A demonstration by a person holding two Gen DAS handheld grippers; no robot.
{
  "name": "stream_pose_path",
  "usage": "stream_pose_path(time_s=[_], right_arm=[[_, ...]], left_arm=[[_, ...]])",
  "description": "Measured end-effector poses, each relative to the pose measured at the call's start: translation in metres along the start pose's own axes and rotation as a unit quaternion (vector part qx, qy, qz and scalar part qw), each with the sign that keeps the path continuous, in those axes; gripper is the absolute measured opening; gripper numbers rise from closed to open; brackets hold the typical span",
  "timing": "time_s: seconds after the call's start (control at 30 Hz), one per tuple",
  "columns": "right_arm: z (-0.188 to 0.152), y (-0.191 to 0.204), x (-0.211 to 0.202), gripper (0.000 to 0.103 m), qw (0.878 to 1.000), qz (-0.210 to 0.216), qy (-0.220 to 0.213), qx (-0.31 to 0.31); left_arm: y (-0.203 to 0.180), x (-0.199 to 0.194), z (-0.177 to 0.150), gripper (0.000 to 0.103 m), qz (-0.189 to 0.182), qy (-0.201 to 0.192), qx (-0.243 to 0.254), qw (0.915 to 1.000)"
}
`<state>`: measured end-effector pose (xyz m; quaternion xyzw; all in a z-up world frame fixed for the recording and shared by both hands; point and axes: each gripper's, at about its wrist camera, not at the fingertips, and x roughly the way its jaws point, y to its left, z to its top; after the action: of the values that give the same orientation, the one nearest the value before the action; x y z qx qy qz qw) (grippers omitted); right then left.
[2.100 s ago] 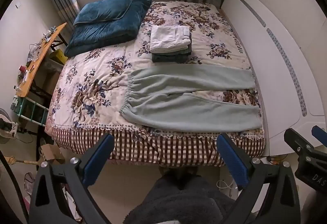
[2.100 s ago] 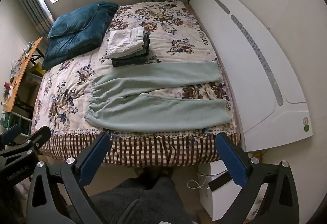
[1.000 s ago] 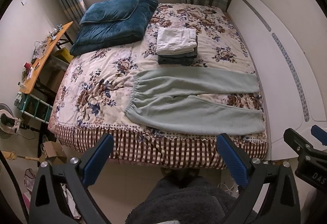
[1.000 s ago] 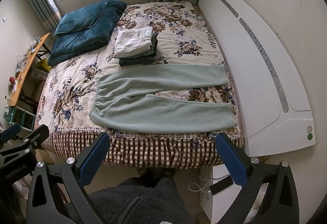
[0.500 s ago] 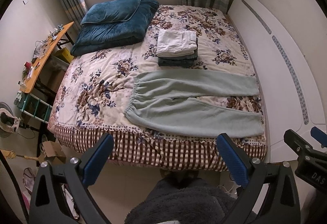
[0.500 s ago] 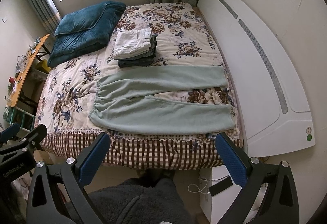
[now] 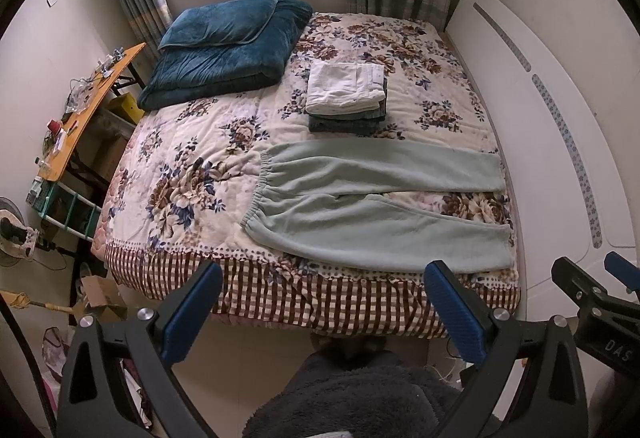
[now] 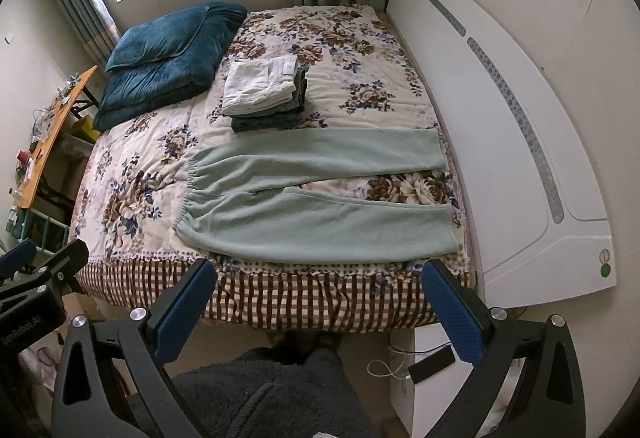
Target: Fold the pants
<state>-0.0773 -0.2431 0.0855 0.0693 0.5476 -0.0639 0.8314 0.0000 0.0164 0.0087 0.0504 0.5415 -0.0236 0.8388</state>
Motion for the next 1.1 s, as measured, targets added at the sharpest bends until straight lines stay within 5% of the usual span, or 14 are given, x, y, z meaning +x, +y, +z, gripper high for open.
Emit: stream_pose_path(time_s=[0.93, 1.1], right_arm=[[0.005, -0.001, 0.001, 0.103, 1.000, 0.002, 0.003, 0.003], [0.006, 0.002, 0.002, 0.103, 1.000, 0.003, 0.007, 0.002]], left_arm=[[0.000, -0.001, 0.005, 0.103, -0.001, 0.001, 0.004, 1.0000], [-0.029, -0.002, 0.022, 0.103, 0.001, 0.009, 0.004, 1.0000]])
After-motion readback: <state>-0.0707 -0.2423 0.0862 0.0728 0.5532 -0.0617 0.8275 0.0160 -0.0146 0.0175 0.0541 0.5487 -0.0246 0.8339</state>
